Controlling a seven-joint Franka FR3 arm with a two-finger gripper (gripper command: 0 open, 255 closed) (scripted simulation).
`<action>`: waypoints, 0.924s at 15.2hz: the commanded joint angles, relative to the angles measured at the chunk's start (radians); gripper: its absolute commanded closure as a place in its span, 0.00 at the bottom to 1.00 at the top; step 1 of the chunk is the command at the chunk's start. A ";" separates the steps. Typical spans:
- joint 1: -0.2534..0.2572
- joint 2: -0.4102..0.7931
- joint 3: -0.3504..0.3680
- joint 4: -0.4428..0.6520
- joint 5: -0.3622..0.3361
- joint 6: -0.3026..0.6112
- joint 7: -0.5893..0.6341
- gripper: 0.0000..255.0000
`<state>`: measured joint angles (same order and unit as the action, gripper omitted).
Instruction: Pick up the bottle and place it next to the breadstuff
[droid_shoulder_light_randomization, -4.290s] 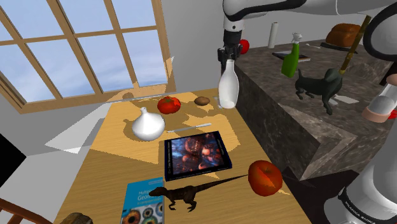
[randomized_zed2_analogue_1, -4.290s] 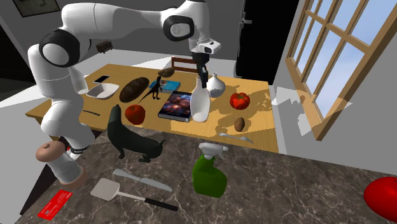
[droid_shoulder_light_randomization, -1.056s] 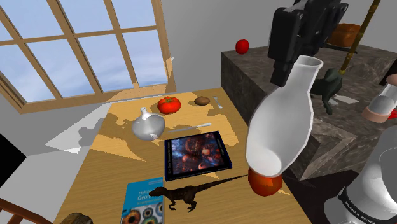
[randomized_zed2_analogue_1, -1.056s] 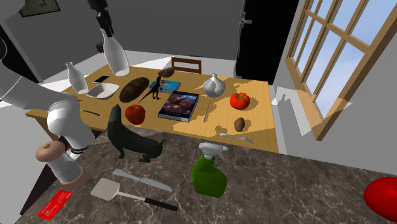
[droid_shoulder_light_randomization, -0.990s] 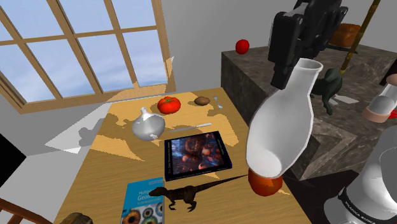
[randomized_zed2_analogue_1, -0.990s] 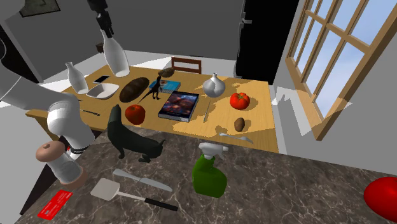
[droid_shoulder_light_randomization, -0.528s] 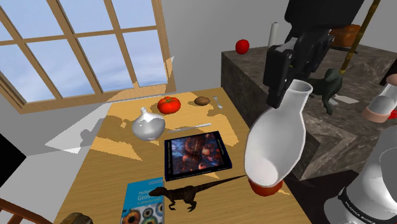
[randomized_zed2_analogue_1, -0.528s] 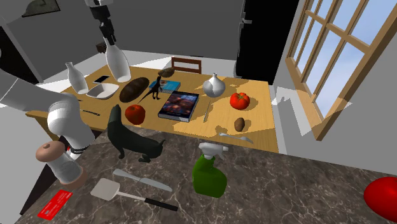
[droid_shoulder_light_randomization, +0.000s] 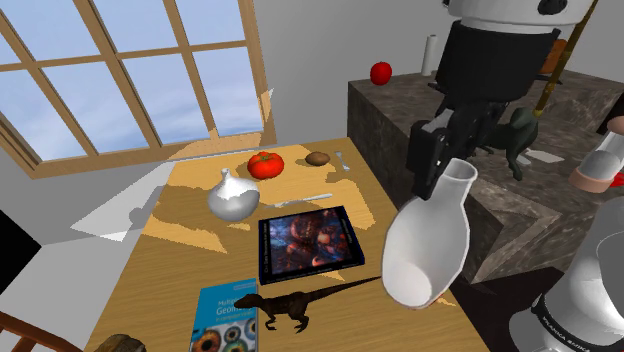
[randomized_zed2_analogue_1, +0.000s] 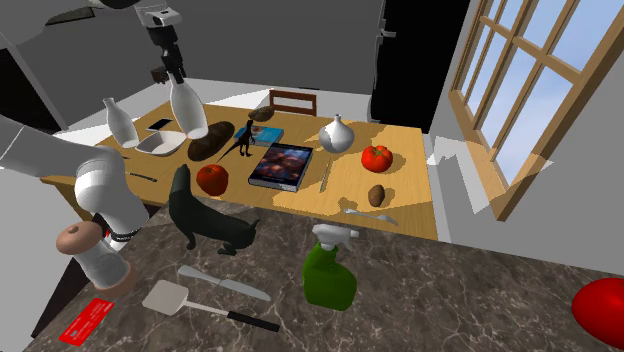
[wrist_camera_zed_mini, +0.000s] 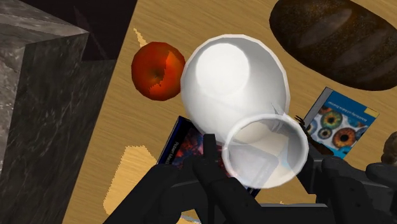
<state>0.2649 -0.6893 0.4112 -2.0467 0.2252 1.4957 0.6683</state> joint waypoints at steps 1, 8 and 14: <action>0.004 -0.015 0.002 -0.039 0.005 0.025 -0.003 1.00; 0.015 -0.048 0.014 -0.156 0.022 0.109 -0.009 1.00; 0.025 -0.069 0.028 -0.249 0.038 0.182 -0.013 1.00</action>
<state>0.2890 -0.7590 0.4344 -2.2837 0.2601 1.6640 0.6537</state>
